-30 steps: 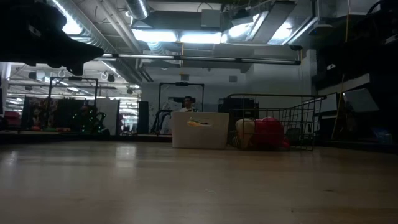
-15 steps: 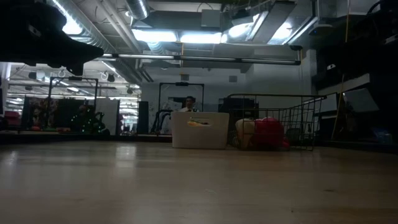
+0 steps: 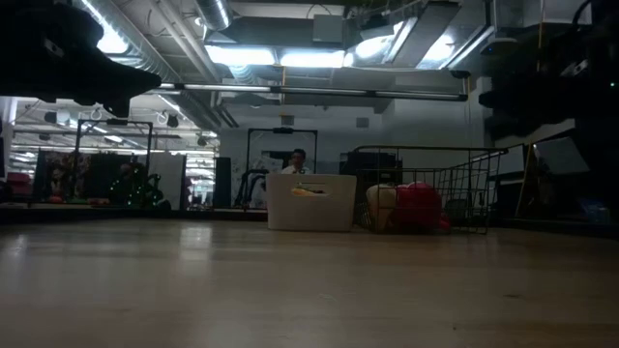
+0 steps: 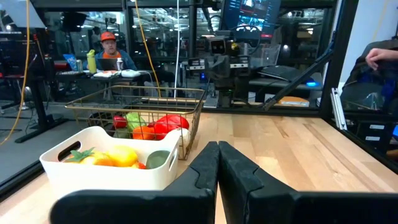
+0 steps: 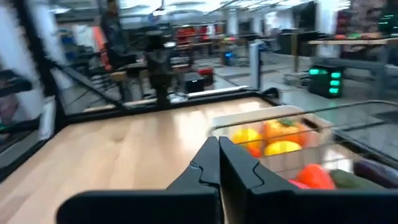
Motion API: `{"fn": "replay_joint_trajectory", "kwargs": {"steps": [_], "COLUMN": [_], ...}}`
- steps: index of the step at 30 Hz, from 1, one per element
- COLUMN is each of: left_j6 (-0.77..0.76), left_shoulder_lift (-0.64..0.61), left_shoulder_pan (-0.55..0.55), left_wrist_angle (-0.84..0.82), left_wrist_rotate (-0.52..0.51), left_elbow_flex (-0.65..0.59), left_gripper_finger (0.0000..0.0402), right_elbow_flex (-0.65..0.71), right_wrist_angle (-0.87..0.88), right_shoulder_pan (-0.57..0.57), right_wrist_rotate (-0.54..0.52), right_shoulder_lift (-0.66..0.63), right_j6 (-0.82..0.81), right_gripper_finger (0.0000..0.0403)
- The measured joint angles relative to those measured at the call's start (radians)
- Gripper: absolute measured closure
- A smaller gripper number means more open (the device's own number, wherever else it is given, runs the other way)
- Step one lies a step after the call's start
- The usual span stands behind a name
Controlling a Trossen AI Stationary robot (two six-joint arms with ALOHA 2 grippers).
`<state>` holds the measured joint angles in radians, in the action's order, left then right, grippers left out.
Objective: Sort produce into baskets
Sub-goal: Return to Home Position
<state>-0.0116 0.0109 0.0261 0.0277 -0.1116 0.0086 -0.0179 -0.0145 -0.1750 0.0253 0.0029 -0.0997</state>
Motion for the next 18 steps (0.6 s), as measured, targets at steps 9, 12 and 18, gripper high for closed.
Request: {"fn": "replay_joint_trajectory", "kwargs": {"steps": [9,12,18], "left_j6": [0.000,0.000,0.000], "left_shoulder_lift": [0.000,0.000,0.000], "left_shoulder_pan": [0.000,0.000,0.000], "left_wrist_angle": [0.000,0.000,0.000], "left_wrist_rotate": [0.000,0.000,0.000], "left_elbow_flex": [0.000,0.000,0.000], "left_gripper_finger": [0.0396,0.0396,0.0396], "right_elbow_flex": [-0.001,-0.001,-0.001], "right_wrist_angle": [0.015,0.017,0.014], "right_shoulder_pan": [0.143,0.143,0.142], "right_wrist_rotate": [-0.032,-0.033,-0.021], "right_shoulder_lift": [0.000,0.000,0.000], "right_j6": [0.105,0.106,0.106], "right_gripper_finger": [0.0400,0.0400,0.0400]}}
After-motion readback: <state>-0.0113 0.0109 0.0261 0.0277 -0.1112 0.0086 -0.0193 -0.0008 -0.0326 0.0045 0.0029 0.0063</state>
